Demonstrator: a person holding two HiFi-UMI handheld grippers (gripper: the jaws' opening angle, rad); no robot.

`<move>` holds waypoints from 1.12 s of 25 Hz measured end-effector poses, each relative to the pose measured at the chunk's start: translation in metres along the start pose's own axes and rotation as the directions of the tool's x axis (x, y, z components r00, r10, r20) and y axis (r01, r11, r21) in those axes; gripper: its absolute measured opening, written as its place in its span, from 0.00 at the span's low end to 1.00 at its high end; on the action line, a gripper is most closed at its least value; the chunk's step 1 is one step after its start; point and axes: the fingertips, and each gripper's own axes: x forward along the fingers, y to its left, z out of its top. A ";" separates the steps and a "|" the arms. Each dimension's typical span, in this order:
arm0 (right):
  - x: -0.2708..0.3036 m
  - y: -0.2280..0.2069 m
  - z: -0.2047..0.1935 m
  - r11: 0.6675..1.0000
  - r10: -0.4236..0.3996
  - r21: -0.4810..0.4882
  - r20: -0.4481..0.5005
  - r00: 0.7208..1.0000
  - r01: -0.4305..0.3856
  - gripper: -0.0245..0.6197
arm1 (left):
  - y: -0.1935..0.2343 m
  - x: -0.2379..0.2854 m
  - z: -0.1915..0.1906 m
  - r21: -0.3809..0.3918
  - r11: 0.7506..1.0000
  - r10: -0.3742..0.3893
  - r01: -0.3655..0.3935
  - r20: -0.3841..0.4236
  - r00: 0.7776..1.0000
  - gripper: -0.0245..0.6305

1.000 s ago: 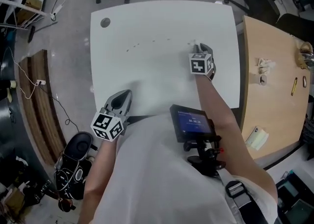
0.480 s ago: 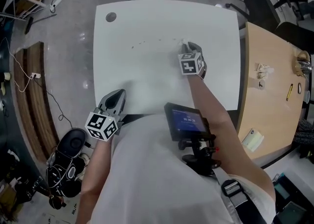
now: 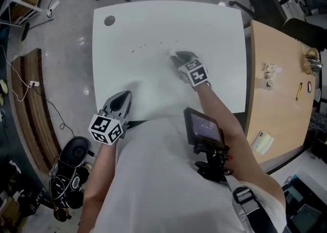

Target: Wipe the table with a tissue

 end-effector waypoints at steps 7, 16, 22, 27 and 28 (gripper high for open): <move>-0.025 -0.111 -0.007 0.927 -0.334 0.162 -0.047 0.941 0.337 0.13 | 0.000 -0.001 -0.002 -0.014 1.000 0.013 -0.013 0.003 1.000 0.05; -0.016 -0.125 -0.002 0.835 -0.541 0.055 -0.103 0.835 0.548 0.13 | 0.019 -0.025 -0.007 -0.053 0.996 0.072 -0.071 0.021 0.997 0.05; 0.013 -0.088 0.017 0.901 -0.428 -0.108 -0.061 0.902 0.420 0.13 | 0.020 -0.025 -0.011 -0.057 0.996 0.070 -0.069 0.014 0.997 0.05; 0.027 -0.034 0.018 0.950 -0.168 -0.277 -0.061 0.984 0.145 0.13 | 0.014 -0.022 -0.009 -0.047 0.997 0.057 -0.056 0.018 0.998 0.05; 0.028 -0.017 0.016 0.952 -0.093 -0.299 -0.073 0.993 0.067 0.13 | 0.013 -0.022 -0.009 -0.046 0.998 0.054 -0.053 0.017 0.998 0.05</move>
